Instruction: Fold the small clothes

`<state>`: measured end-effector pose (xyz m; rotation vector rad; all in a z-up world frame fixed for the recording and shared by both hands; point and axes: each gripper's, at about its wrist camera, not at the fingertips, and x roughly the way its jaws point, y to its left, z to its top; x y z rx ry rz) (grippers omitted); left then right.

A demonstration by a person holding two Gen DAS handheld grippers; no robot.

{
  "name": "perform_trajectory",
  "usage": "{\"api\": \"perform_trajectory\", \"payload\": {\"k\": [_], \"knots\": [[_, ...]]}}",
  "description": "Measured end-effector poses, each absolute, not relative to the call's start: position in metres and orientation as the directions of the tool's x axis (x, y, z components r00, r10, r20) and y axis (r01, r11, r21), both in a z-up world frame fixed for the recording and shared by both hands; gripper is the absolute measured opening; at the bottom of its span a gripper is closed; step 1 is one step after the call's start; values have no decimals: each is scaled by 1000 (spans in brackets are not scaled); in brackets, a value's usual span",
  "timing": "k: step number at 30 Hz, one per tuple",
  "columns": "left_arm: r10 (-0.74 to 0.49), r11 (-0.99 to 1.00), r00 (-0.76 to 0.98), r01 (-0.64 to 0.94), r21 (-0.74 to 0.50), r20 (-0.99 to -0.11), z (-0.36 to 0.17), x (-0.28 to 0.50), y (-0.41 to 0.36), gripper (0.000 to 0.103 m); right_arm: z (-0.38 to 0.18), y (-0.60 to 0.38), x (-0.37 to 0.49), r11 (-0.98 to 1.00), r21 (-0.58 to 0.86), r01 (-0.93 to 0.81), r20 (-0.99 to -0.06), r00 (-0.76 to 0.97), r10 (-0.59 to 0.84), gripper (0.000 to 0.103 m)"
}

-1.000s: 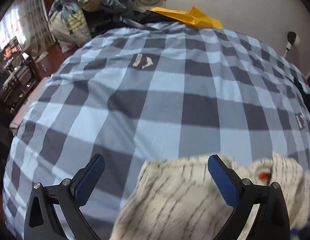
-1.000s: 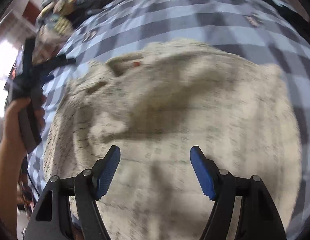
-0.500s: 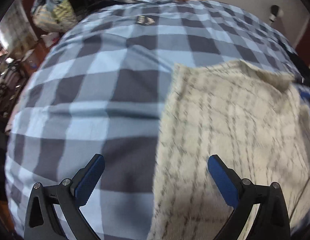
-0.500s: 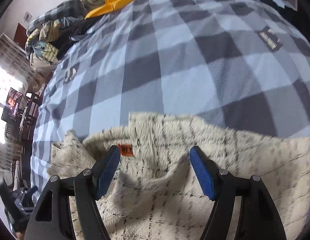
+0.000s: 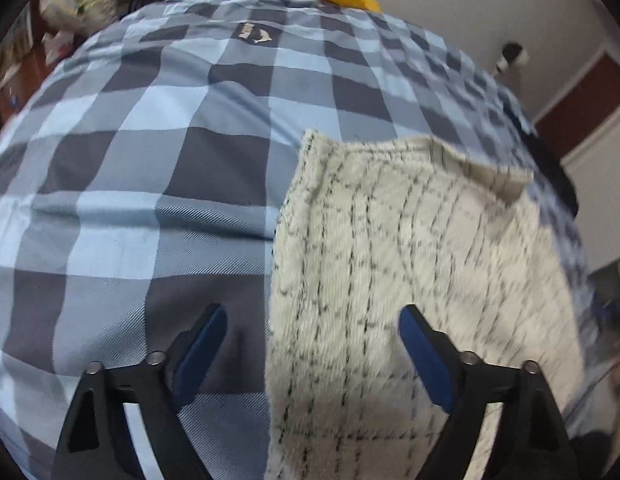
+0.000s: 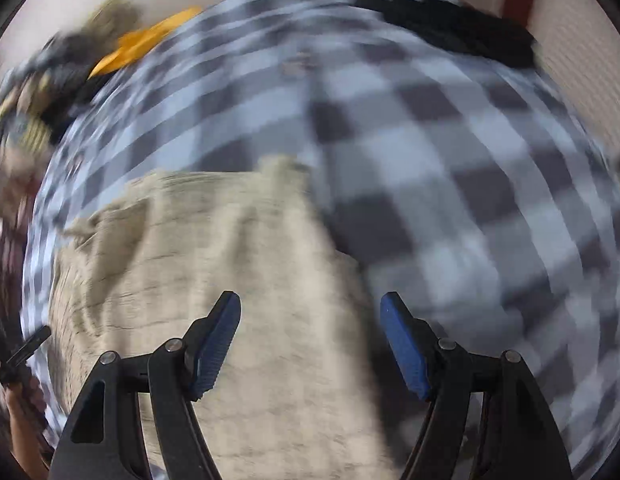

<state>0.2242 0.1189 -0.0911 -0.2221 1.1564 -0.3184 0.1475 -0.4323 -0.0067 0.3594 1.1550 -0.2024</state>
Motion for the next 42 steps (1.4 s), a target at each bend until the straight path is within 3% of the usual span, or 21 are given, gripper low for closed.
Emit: {"api": "perform_trajectory", "payload": {"k": [3, 5, 7, 11, 18, 19, 21, 27, 35, 38, 42], "knots": [[-396, 918, 352, 125, -377, -848, -96, 231, 118, 61, -39, -463, 155, 891, 251, 378, -937, 327, 126, 70], [-402, 916, 347, 129, -381, -848, -99, 233, 115, 38, -56, -471, 167, 872, 314, 374, -929, 310, 202, 70], [-382, 924, 349, 127, -360, -856, -101, 234, 113, 24, -70, -472, 178, 875, 305, 375, -936, 287, 203, 70], [-397, 917, 352, 111, -384, -848, -99, 235, 122, 9, -82, -461, 201, 867, 368, 336, -914, 301, 272, 70], [-441, 892, 392, 90, -444, -807, -85, 224, 140, 5, -84, -431, 247, 927, 255, 276, -926, 346, 152, 68], [-444, 887, 398, 73, -455, -803, -85, 222, 145, 5, -86, -428, 252, 920, 271, 282, -921, 353, 163, 40], [-451, 873, 414, 21, -487, -791, -83, 219, 158, 5, -90, -427, 255, 900, 335, 280, -903, 367, 222, 3], [-468, 854, 481, 29, -520, -742, -62, 203, 174, 5, -57, -452, 232, 835, 450, 316, -823, 509, 251, 3], [-540, 776, 509, -9, -631, -671, -56, 198, 195, 5, -4, -487, 185, 592, 746, 303, -569, 753, 331, 3], [-505, 807, 435, -67, -586, -746, -85, 207, 188, 5, -15, -487, 191, 590, 737, 331, -594, 734, 329, 3], [-489, 825, 337, -121, -552, -805, -120, 213, 185, 5, -74, -490, 218, 607, 639, 472, -743, 584, 327, 3]]}}
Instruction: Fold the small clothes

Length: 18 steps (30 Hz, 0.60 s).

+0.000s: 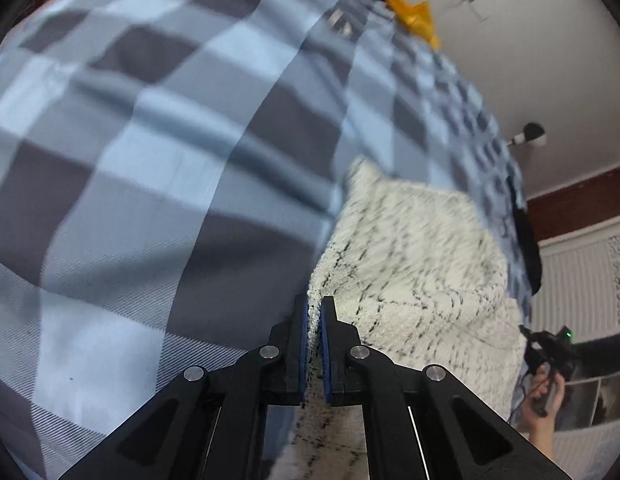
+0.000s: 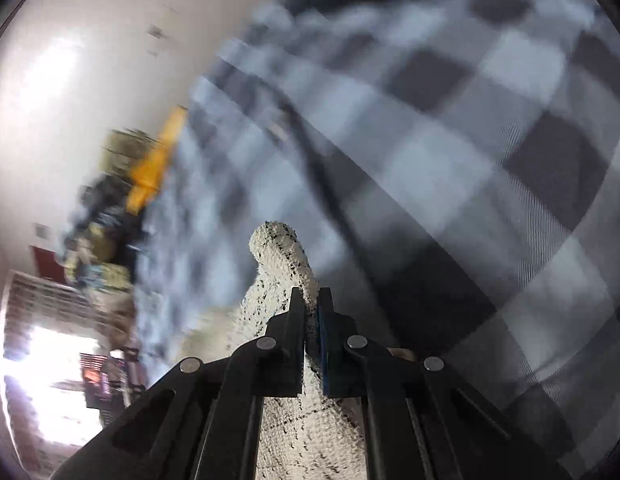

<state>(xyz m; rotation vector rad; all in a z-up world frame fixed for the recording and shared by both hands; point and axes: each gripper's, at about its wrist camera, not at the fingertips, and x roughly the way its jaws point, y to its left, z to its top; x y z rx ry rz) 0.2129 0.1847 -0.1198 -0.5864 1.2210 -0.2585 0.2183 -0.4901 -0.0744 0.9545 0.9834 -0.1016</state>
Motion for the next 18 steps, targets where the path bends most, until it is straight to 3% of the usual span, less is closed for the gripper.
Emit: {"api": "perform_trajectory", "payload": {"k": [3, 4, 6, 7, 8, 10, 13, 18], "knots": [[-436, 876, 360, -38, -480, -825, -109, 209, 178, 8, -120, -501, 214, 531, 595, 603, -803, 476, 359, 8], [-398, 901, 366, -17, -434, -841, -102, 209, 175, 17, -126, -506, 211, 504, 579, 641, -815, 454, 360, 10], [-307, 942, 412, 4, -336, -858, -81, 209, 173, 83, -112, -521, 201, 483, 566, 668, -824, 469, 317, 10], [-285, 949, 431, 3, -314, -856, -74, 211, 174, 99, -100, -524, 199, 498, 559, 663, -828, 484, 284, 12], [-280, 950, 479, 10, -313, -832, -65, 214, 175, 103, -80, -526, 196, 536, 544, 646, -830, 506, 233, 16], [-314, 941, 500, 50, -334, -807, -56, 224, 168, 103, -45, -522, 189, 609, 506, 611, -831, 535, 153, 41], [-290, 955, 487, 91, -282, -824, -53, 250, 142, 103, -10, -509, 169, 651, 515, 558, -784, 613, 95, 70], [-228, 962, 365, 229, -151, -903, -75, 291, 81, 103, -19, -486, 178, 699, 493, 518, -804, 579, 138, 71]]}}
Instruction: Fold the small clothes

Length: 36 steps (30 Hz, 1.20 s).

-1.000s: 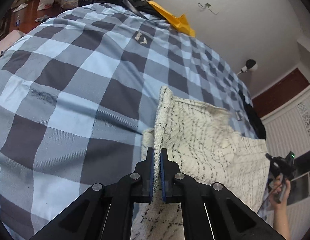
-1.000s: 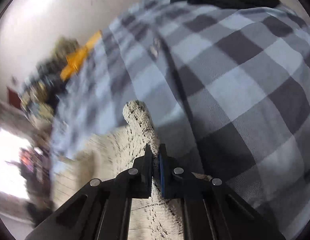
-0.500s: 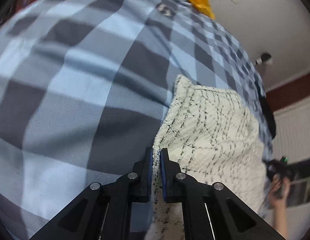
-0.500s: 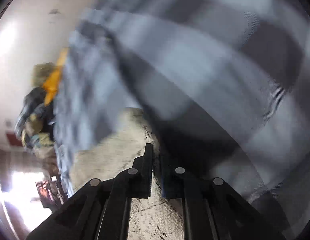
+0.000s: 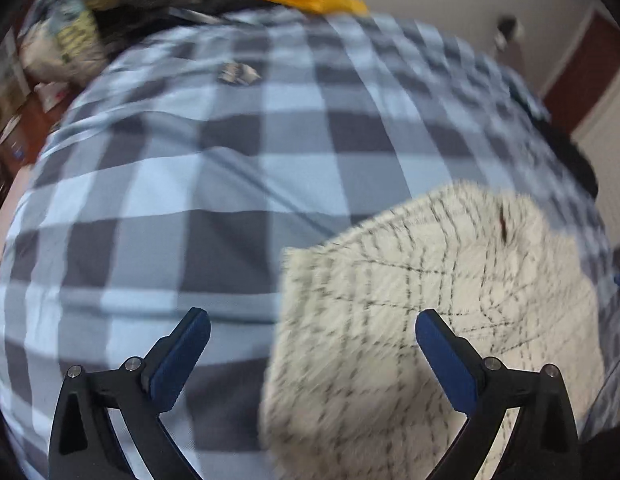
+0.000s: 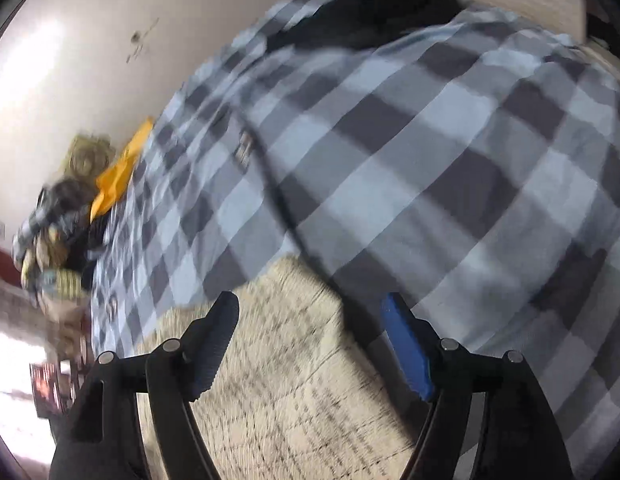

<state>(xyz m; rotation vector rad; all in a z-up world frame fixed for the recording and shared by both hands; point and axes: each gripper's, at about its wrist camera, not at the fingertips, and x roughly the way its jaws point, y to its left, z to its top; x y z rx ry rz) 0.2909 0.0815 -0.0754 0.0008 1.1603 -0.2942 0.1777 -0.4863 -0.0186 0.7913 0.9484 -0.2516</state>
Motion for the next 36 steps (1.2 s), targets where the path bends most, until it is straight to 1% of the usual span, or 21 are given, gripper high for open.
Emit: {"api": "perform_trajectory", "payload": {"k": [4, 6, 7, 8, 9, 10, 11, 12, 13, 15, 16, 18, 20, 22, 26, 28, 31, 36], "knots": [[-216, 943, 261, 306, -132, -941, -97, 305, 50, 103, -37, -470, 189, 727, 465, 506, -838, 515, 177, 71], [-181, 935, 208, 340, -102, -961, -111, 309, 36, 101, -37, -467, 187, 735, 459, 499, -844, 504, 185, 72], [-146, 935, 205, 349, -67, -968, -116, 310, 31, 87, -36, -468, 185, 736, 459, 498, -844, 504, 185, 72], [-116, 933, 206, 359, -35, -972, -120, 311, 27, 54, -35, -469, 184, 735, 461, 497, -842, 506, 185, 72], [-90, 928, 203, 372, -8, -975, -124, 311, 22, 39, -35, -470, 184, 734, 462, 497, -841, 508, 186, 71], [-63, 926, 211, 378, 22, -975, -125, 312, 19, 28, -35, -470, 183, 733, 463, 499, -841, 508, 186, 71], [-52, 925, 226, 378, 38, -973, -124, 312, 17, 10, -36, -472, 183, 731, 465, 500, -841, 507, 188, 71], [-63, 928, 234, 372, 30, -970, -120, 314, 18, 6, -37, -470, 185, 731, 466, 499, -842, 505, 191, 72], [-69, 937, 247, 348, 22, -967, -116, 316, 22, 6, -38, -470, 186, 731, 467, 497, -842, 503, 195, 72], [-57, 968, 293, 251, 19, -954, -106, 322, 34, 0, -39, -469, 186, 735, 463, 496, -845, 498, 196, 71], [-55, 976, 303, 217, 13, -951, -104, 324, 40, 0, -40, -467, 187, 735, 464, 495, -845, 497, 198, 71], [-121, 981, 288, 180, -70, -950, -101, 325, 52, 0, -39, -465, 187, 736, 465, 492, -844, 496, 201, 72], [-165, 973, 308, 205, -104, -937, -96, 322, 52, 0, -38, -464, 186, 737, 467, 490, -843, 497, 204, 71], [-198, 954, 312, 277, -110, -929, -87, 317, 44, 0, -38, -463, 186, 735, 470, 489, -842, 498, 207, 72], [-180, 915, 249, 398, -69, -952, -88, 315, 17, 1, -37, -462, 185, 733, 473, 489, -840, 500, 210, 71], [-198, 893, 221, 443, -82, -955, -88, 310, 7, 1, -38, -461, 186, 730, 473, 493, -843, 494, 212, 71], [-247, 874, 185, 466, -136, -951, -95, 307, -2, 1, -42, -459, 187, 729, 472, 495, -848, 481, 223, 72], [-246, 895, 180, 419, -152, -952, -110, 300, -2, 2, -43, -458, 187, 734, 468, 492, -851, 474, 225, 71]]}}
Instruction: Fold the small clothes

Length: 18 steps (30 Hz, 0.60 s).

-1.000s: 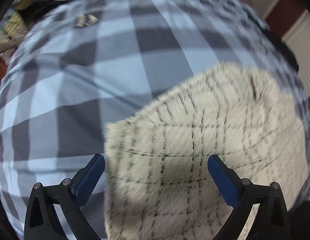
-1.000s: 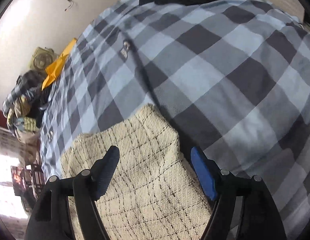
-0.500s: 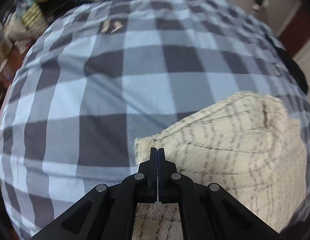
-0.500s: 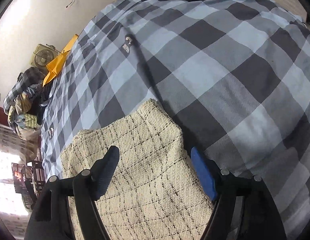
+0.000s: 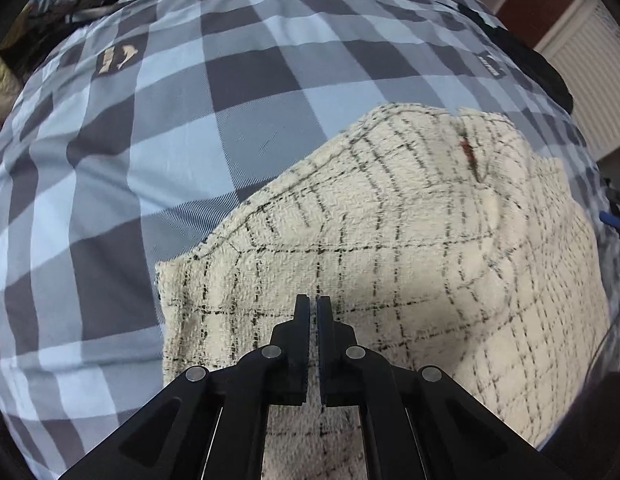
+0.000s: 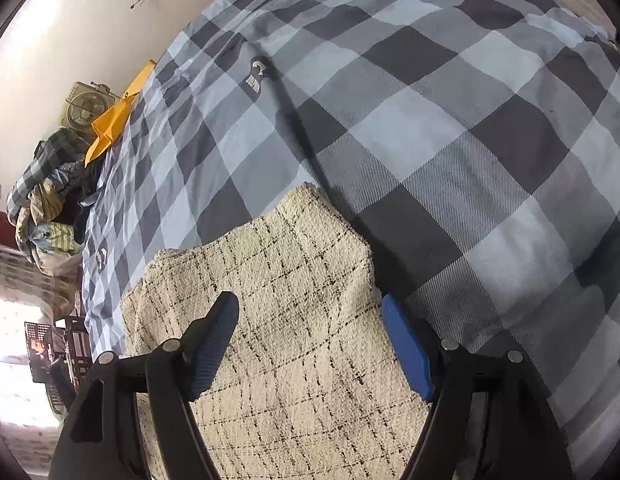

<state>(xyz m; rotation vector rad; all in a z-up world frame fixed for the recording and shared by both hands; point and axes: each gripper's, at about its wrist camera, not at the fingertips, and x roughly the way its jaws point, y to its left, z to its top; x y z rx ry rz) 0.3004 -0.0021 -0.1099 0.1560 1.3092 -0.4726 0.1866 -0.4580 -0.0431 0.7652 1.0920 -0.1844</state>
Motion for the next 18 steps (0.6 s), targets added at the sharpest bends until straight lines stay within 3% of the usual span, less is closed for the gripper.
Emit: {"api": "perform_trajectory", "payload": {"k": [4, 8, 12, 18], "knots": [[-265, 916, 222, 363, -173, -939, -106, 293, 4, 2, -43, -453, 189, 750, 467, 469, -851, 469, 236, 72], [-438, 891, 256, 251, -378, -862, -85, 277, 28, 2, -44, -445, 192, 777, 446, 444, -859, 455, 233, 72], [-421, 905, 337, 91, -416, -842, -64, 245, 53, 2, -43, -437, 193, 794, 432, 427, -863, 451, 228, 72], [-112, 993, 504, 40, -106, -856, -8, 180, 40, 3, -40, -418, 194, 838, 390, 382, -871, 448, 201, 72]]}}
